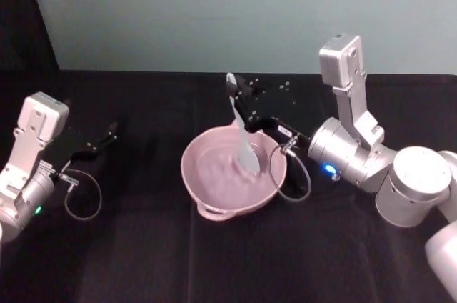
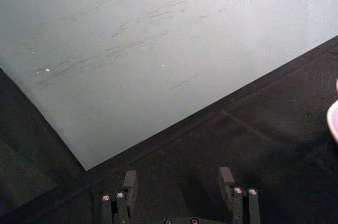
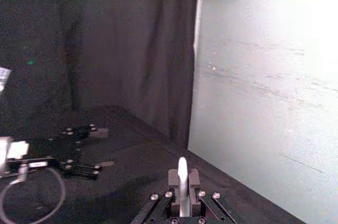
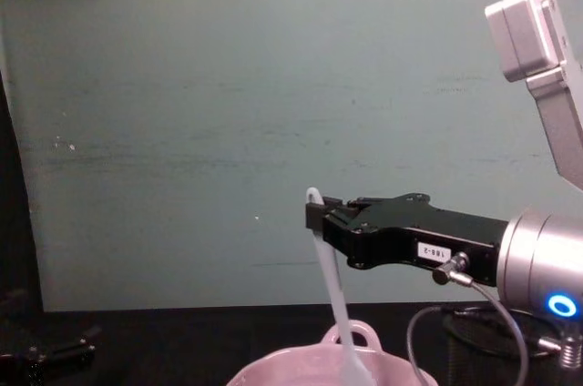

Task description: Use the one hand to pick up the spoon and stir the clear water in the bowl.

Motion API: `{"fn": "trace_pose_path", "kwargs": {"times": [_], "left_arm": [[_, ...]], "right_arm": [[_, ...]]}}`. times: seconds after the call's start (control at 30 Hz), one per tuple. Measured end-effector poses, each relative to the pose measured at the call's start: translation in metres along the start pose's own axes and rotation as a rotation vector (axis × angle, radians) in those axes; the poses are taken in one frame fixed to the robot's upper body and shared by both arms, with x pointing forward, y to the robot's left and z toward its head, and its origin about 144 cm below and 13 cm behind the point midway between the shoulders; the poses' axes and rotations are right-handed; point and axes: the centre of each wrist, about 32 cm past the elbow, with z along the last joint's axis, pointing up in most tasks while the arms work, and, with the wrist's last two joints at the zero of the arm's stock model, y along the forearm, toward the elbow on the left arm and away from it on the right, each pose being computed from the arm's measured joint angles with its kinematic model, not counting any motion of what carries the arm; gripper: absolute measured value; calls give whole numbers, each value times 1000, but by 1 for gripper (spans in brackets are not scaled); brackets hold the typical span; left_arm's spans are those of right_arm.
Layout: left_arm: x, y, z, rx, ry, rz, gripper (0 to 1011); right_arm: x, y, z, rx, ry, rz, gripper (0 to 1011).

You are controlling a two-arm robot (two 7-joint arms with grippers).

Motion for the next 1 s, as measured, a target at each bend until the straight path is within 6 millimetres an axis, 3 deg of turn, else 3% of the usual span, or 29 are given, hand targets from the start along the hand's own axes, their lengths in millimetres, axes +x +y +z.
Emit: {"fn": "trace_pose_path", "kwargs": {"times": [0.33, 0.53, 0.77, 1.0], "left_arm": [[0, 0, 0, 0, 0, 0, 1011], [0, 0, 0, 0, 0, 0, 1011], [0, 0, 0, 0, 0, 0, 1011], [0, 0, 0, 0, 0, 0, 1011]], "right_arm": [[-26, 2, 3, 7, 5, 76, 108], [-34, 17, 3, 30, 21, 125, 108], [-28, 35, -1, 48, 44, 132, 108], [-8, 47, -11, 50, 66, 91, 108]]}}
